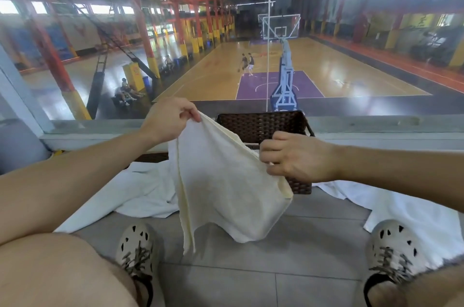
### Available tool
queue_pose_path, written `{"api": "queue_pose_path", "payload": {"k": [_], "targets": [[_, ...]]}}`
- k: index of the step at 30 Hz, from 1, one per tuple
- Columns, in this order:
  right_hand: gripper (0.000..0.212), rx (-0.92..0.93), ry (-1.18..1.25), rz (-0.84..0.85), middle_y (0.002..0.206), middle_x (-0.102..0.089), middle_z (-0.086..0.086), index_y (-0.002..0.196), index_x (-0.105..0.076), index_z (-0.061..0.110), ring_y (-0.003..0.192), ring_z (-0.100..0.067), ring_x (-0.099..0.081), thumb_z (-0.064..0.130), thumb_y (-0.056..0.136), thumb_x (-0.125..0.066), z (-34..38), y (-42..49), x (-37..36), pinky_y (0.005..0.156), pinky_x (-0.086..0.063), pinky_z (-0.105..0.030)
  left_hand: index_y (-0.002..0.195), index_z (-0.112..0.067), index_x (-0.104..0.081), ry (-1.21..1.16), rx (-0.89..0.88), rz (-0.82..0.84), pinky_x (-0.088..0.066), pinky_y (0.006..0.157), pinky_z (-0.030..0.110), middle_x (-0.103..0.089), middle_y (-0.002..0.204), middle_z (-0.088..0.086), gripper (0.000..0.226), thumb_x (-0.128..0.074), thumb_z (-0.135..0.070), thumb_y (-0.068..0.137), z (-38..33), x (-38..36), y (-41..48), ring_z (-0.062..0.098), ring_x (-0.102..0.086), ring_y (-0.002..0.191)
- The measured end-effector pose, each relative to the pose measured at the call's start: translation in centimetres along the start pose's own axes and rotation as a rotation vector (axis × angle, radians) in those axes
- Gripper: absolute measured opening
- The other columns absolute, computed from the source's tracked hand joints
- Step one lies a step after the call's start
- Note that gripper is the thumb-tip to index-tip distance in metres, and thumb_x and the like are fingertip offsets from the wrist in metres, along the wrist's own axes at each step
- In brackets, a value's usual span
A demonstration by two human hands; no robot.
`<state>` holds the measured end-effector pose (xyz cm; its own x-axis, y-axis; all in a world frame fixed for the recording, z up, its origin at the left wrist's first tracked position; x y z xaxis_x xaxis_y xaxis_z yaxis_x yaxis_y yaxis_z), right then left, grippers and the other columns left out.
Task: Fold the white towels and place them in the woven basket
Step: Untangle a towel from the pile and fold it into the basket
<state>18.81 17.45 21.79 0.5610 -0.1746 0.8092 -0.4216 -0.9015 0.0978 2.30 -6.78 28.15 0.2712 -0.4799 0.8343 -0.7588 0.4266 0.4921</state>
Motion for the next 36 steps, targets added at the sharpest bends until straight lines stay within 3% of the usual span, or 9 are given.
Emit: {"api": "queue_pose_path", "payload": {"k": [3,5,8,12,16,20,25,31,36], "targets": [[0.020,0.195,-0.049,-0.045,0.149,-0.060,-0.013,0.096,-0.072,0.013,0.154,-0.037,-0.037,0.010,0.105,-0.054,1.4,1.0,1.0,0.122,-0.028,-0.059,0.095,-0.032,-0.086,-0.049,-0.026,0.009,-0.058,0.095,0.044,-0.078,0.101,-0.019,0.036,-0.063,-0.006,0.103,0.0,-0.4,-0.2,0.011,-0.070,0.099],[0.015,0.312,0.045,-0.011,0.140,-0.066,-0.017,0.107,-0.069,0.009,0.156,-0.035,-0.035,0.004,0.095,-0.061,3.2,1.7,0.6,0.129,-0.017,-0.062,0.094,-0.031,-0.086,-0.079,-0.049,0.032,-0.058,0.097,0.043,-0.078,0.102,-0.019,0.037,-0.063,-0.003,0.102,-0.3,-0.6,-0.3,0.008,-0.071,0.101],[0.035,0.260,0.167,-0.045,0.080,-0.060,-0.011,0.113,-0.061,0.008,0.093,-0.036,-0.065,-0.010,0.082,-0.061,3.8,2.1,1.2,0.129,-0.024,-0.056,0.093,-0.029,-0.086,-0.060,-0.112,0.105,-0.057,0.097,0.040,-0.078,0.100,-0.020,0.037,-0.064,0.001,0.100,-1.2,-1.4,-0.8,0.006,-0.070,0.099],[0.013,0.004,0.212,-0.146,0.077,-0.060,-0.002,0.108,-0.061,0.014,0.064,-0.031,-0.054,0.008,0.099,-0.054,0.6,2.1,2.6,0.102,-0.046,-0.040,0.094,-0.028,-0.086,-0.046,-0.164,0.175,-0.057,0.093,0.039,-0.077,0.099,-0.018,0.031,-0.069,-0.002,0.099,-1.8,-2.7,-1.2,0.008,-0.069,0.095],[0.023,-0.317,0.277,-0.176,0.110,-0.074,-0.002,0.106,-0.071,0.019,0.085,-0.023,-0.057,0.031,0.106,-0.051,-2.7,1.5,3.3,0.088,-0.050,-0.037,0.097,-0.033,-0.085,-0.116,-0.128,0.222,-0.054,0.088,0.034,-0.077,0.100,-0.017,0.030,-0.071,-0.007,0.101,-3.0,-3.7,-1.1,0.006,-0.068,0.096],[0.015,-0.550,0.365,0.017,0.165,-0.047,-0.005,0.112,-0.075,0.032,0.127,-0.031,-0.064,0.035,0.104,-0.063,-4.6,1.7,2.6,0.095,-0.053,-0.042,0.103,-0.041,-0.082,-0.180,-0.103,0.319,-0.052,0.085,0.030,-0.071,0.111,-0.022,0.040,-0.061,-0.008,0.103,-5.7,-4.0,-1.1,0.004,-0.068,0.095],[0.016,-0.693,0.436,-0.024,0.112,-0.075,0.010,0.107,-0.079,0.034,0.109,-0.021,-0.069,0.032,0.097,-0.067,-5.6,2.2,2.1,0.087,-0.056,-0.040,0.103,-0.038,-0.084,-0.382,-0.041,0.362,-0.054,0.081,0.044,-0.076,0.113,-0.011,0.029,-0.058,-0.032,0.092,-7.7,-3.6,-1.2,0.018,-0.068,0.084],[0.021,-0.882,0.474,-0.129,0.095,-0.080,0.006,0.105,-0.081,0.034,0.088,-0.020,-0.070,0.045,0.097,-0.066,-6.8,1.9,2.6,0.079,-0.058,-0.041,0.108,-0.040,-0.082,-0.382,-0.111,0.334,-0.054,0.096,0.046,-0.072,0.113,-0.018,0.056,-0.077,-0.083,0.073,-9.1,-3.0,-1.3,0.009,-0.067,0.107],[0.027,-0.995,0.485,-0.239,0.089,-0.079,0.011,0.101,-0.084,0.032,0.080,-0.013,-0.068,0.054,0.093,-0.071,-7.7,1.1,3.1,0.080,-0.058,-0.037,0.101,-0.026,-0.085,-0.223,-0.184,0.125,-0.056,0.085,0.044,-0.075,0.103,-0.014,0.026,-0.085,-0.045,0.082,-9.8,-3.2,-0.7,0.009,-0.069,0.094]]}}
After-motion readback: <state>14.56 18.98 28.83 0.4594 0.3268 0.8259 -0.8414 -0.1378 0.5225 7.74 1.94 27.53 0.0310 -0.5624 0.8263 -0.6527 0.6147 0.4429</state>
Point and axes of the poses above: each hand's wrist, its own y-axis towards the middle knuckle, its own x-axis out of the back of the hand, z = x × y, the point moved 7 cm from there along y, towards the middle knuckle
